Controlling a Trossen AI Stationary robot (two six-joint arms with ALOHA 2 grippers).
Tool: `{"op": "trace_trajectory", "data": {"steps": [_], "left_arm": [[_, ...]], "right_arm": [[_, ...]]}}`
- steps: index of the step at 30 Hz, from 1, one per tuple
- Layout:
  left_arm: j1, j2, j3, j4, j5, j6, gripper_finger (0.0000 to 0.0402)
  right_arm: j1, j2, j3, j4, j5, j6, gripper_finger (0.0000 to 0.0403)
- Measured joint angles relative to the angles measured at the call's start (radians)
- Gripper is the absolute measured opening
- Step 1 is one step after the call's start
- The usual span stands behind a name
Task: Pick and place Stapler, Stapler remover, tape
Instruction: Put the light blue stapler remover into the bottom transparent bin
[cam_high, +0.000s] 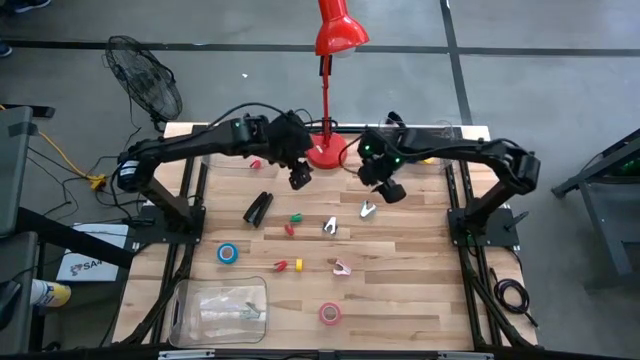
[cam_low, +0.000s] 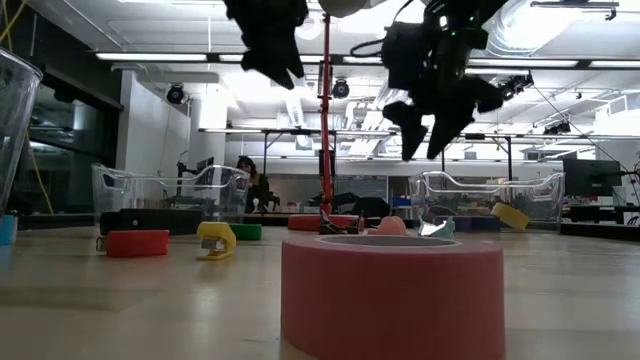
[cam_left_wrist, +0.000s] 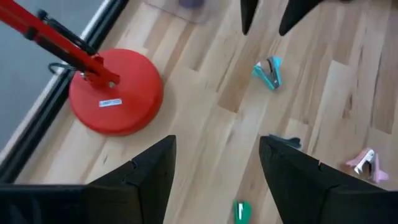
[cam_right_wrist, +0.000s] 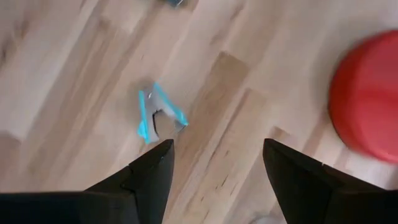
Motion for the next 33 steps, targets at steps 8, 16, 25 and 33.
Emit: {"op": "trace_trajectory", "data": {"steps": [8, 16, 25, 33], "left_arm": [[0.049, 0.002, -0.151, 0.187, 0.177, 0.022, 0.0224], [0.047, 0.002, -0.260, 0.304, 0.253, 0.056, 0.0224], [0.047, 0.002, -0.283, 0.319, 0.295, 0.094, 0.0224], [0.078, 0.002, -0.283, 0.320, 0.322, 0.099, 0.0224]], "right_arm": [[0.037, 0.045, -0.002, -0.016, -0.041, -0.289, 0.0215], [0.045, 0.092, -0.001, -0.015, -0.045, -0.325, 0.0207], [0.082, 0.140, -0.001, 0.035, 0.097, -0.231, 0.0235], [0.112, 0.153, -0.001, 0.005, 0.049, -0.208, 0.0283]]}}
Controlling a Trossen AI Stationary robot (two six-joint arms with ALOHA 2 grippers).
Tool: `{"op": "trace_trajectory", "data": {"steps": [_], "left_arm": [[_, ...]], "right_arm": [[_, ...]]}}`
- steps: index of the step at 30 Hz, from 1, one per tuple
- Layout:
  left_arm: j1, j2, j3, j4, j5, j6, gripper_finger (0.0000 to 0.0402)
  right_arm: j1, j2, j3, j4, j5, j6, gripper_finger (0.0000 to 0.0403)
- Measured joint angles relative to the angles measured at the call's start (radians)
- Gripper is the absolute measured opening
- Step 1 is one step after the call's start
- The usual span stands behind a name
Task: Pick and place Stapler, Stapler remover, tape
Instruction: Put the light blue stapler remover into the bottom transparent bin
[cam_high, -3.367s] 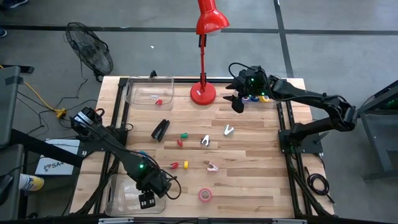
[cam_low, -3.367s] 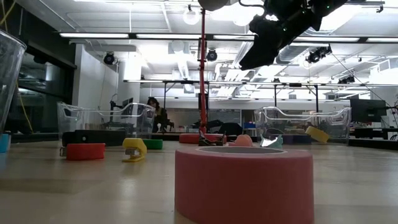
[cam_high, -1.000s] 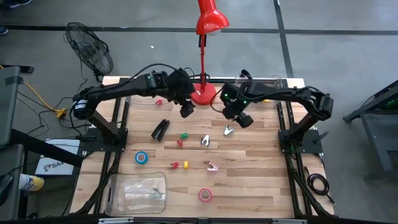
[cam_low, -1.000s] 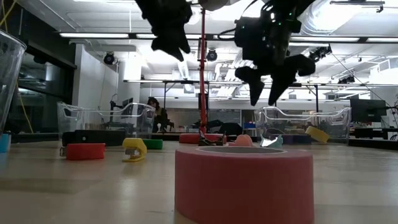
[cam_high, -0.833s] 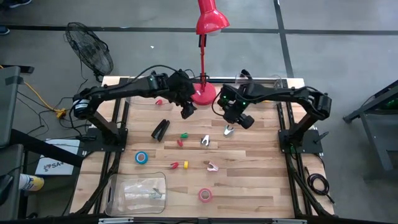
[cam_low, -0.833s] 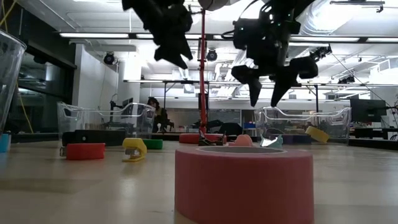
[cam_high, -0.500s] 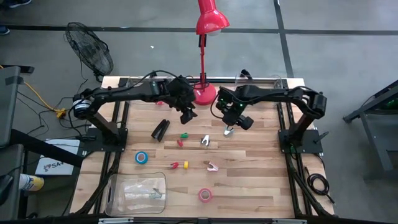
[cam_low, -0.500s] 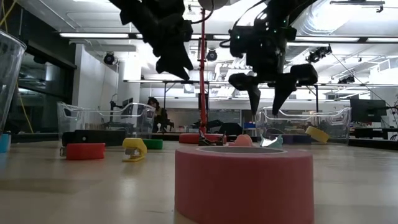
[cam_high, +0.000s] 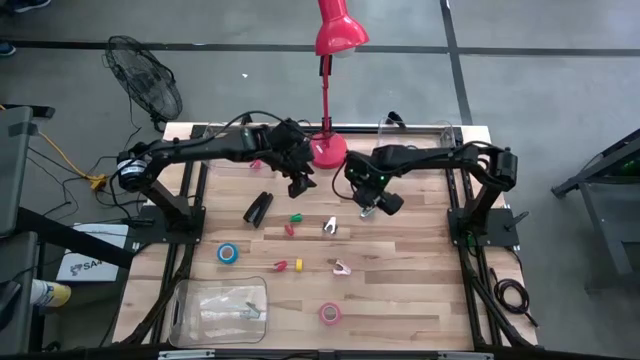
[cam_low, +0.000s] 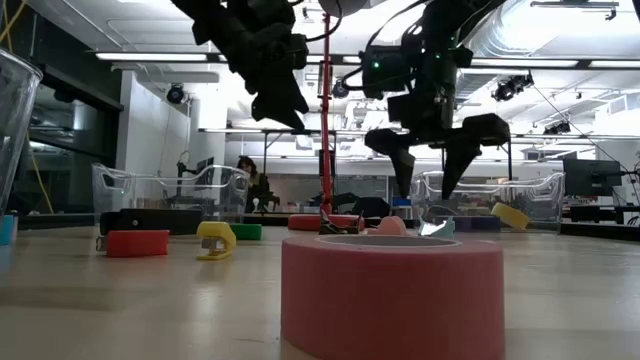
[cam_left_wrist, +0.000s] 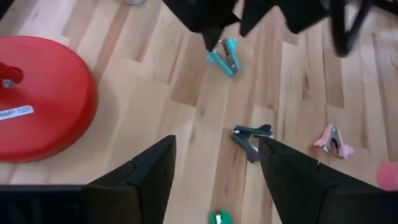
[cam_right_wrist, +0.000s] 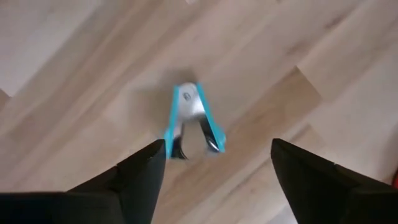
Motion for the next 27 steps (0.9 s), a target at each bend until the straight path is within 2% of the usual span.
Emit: {"op": "trace_trajectory", "data": {"steps": [3, 12, 27], "left_arm": [[0.019, 0.000, 0.000, 0.000, 0.026, 0.006, 0.0224], [0.084, 0.000, 0.000, -0.002, 0.097, 0.038, 0.0224], [0.096, 0.000, 0.000, -0.008, 0.112, 0.080, 0.0224]], "right_arm": [[0.011, 0.000, 0.000, 0.000, -0.037, -0.001, 0.0296], [0.017, 0.052, -0.001, -0.015, -0.023, -0.004, 0.0303], [0.002, 0.121, -0.002, -0.012, 0.020, 0.004, 0.0302]]}}
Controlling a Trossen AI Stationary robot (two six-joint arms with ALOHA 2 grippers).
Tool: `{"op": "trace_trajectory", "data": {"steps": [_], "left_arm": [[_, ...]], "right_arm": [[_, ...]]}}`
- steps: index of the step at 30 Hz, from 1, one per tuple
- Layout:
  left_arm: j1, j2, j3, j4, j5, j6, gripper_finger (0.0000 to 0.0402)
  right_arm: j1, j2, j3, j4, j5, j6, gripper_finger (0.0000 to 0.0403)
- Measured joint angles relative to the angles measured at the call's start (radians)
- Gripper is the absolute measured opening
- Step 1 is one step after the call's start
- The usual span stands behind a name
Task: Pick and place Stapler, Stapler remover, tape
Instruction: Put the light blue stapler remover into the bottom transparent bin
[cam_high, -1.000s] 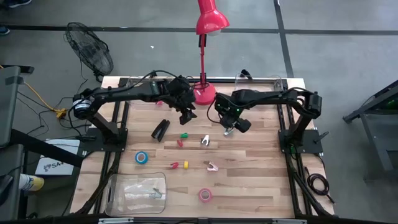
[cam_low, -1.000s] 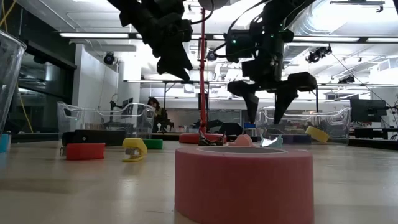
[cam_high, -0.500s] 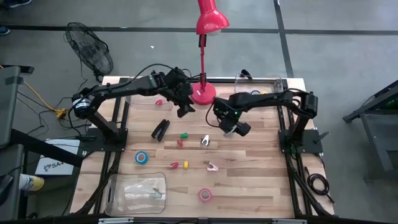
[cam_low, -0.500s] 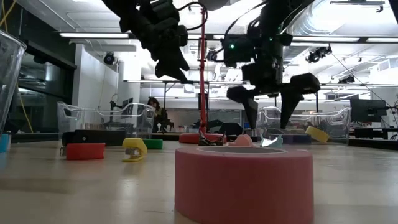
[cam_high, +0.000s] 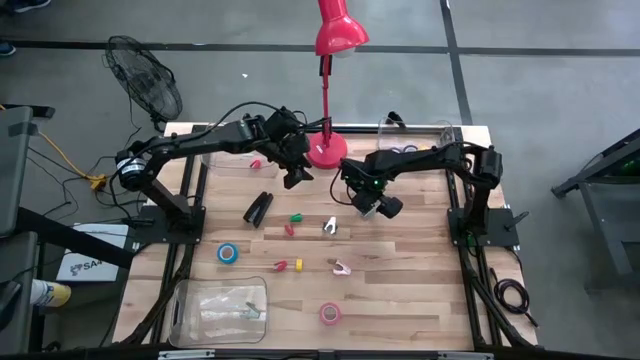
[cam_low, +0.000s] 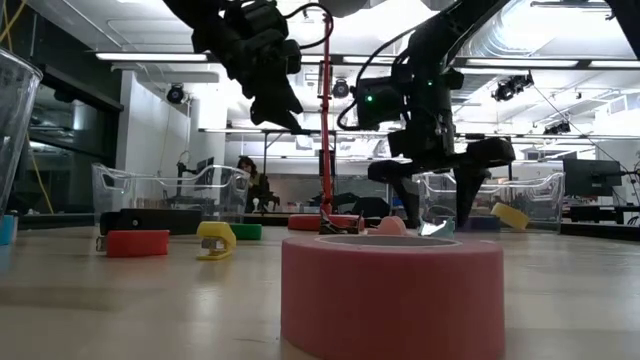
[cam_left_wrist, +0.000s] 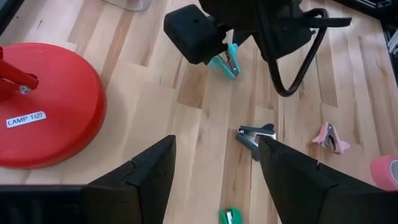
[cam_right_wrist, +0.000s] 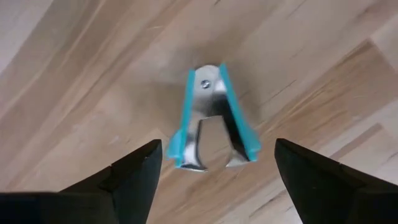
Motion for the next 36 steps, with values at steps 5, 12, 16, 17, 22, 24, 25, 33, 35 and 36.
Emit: {"op": "trace_trajectory", "data": {"steps": [5, 12, 16, 17, 22, 24, 25, 33, 35, 36], "left_arm": [[0.007, 0.000, 0.000, -0.003, -0.001, 0.000, 0.0224], [0.007, 0.000, 0.000, -0.003, -0.001, 0.000, 0.0224], [0.007, 0.000, 0.000, -0.003, -0.002, -0.004, 0.0224], [0.007, 0.000, 0.000, -0.003, -0.003, -0.007, 0.0224], [0.007, 0.000, 0.000, -0.003, -0.005, -0.008, 0.0224], [0.007, 0.000, 0.000, -0.003, -0.005, -0.010, 0.0224], [0.007, 0.000, 0.000, -0.003, -0.005, -0.012, 0.0224], [0.007, 0.000, 0.000, -0.003, -0.007, -0.034, 0.0224], [0.007, 0.000, 0.000, -0.003, -0.007, -0.035, 0.0224], [0.007, 0.000, 0.000, -0.003, -0.007, -0.036, 0.0224]], "right_arm": [[0.001, 0.000, 0.000, 0.001, -0.003, -0.002, 0.0287], [0.000, 0.000, 0.000, 0.004, -0.005, -0.018, 0.0249], [0.000, 0.000, 0.000, 0.004, -0.005, -0.034, 0.0224], [0.000, 0.000, 0.000, 0.004, -0.005, -0.034, 0.0217], [0.000, 0.000, 0.000, 0.004, 0.000, -0.034, 0.0182], [0.000, 0.000, 0.000, 0.004, 0.000, -0.034, 0.0166], [0.000, 0.000, 0.000, 0.004, 0.000, -0.034, 0.0157], [0.000, 0.000, 0.000, 0.005, 0.002, -0.026, 0.0087], [0.000, 0.000, 0.001, 0.005, 0.002, -0.019, 0.0076], [0.000, 0.000, 0.001, 0.006, 0.002, -0.009, 0.0073]]}}
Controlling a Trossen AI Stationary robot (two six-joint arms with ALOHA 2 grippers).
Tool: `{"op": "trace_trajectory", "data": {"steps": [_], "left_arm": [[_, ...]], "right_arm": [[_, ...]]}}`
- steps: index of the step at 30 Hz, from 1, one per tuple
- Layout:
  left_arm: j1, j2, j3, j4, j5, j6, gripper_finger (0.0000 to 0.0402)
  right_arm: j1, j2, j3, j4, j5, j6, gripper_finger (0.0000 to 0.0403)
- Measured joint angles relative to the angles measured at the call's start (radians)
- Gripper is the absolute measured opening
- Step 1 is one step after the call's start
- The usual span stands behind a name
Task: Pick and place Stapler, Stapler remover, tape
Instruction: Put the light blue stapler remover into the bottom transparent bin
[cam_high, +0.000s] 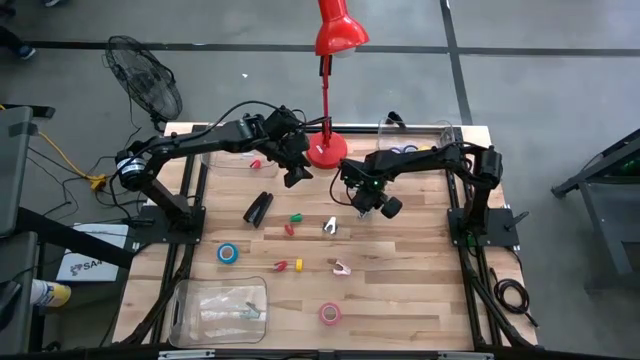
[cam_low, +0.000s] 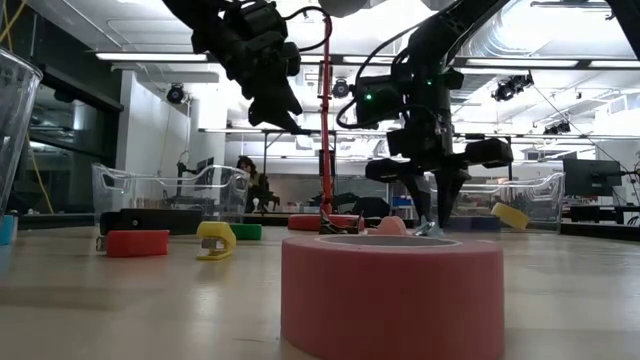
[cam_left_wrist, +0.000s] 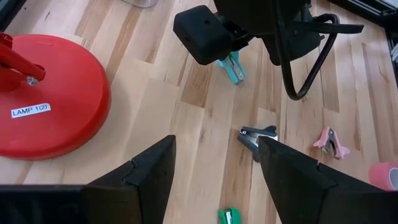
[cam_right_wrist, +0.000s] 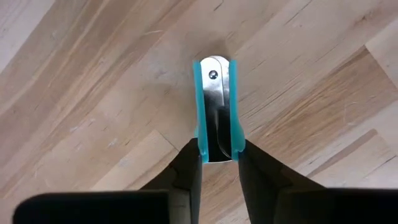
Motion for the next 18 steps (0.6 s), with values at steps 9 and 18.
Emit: {"op": "trace_trajectory", "data": {"steps": [9, 18], "left_arm": [[0.000, 0.000, 0.000, 0.000, 0.000, -0.004, 0.0224], [0.000, 0.000, 0.000, 0.000, -0.005, -0.004, 0.0224]], "right_arm": [[0.000, 0.000, 0.000, 0.000, -0.014, 0.009, 0.0104], [0.003, 0.000, 0.000, 0.017, -0.072, 0.004, 0.0146]]}}
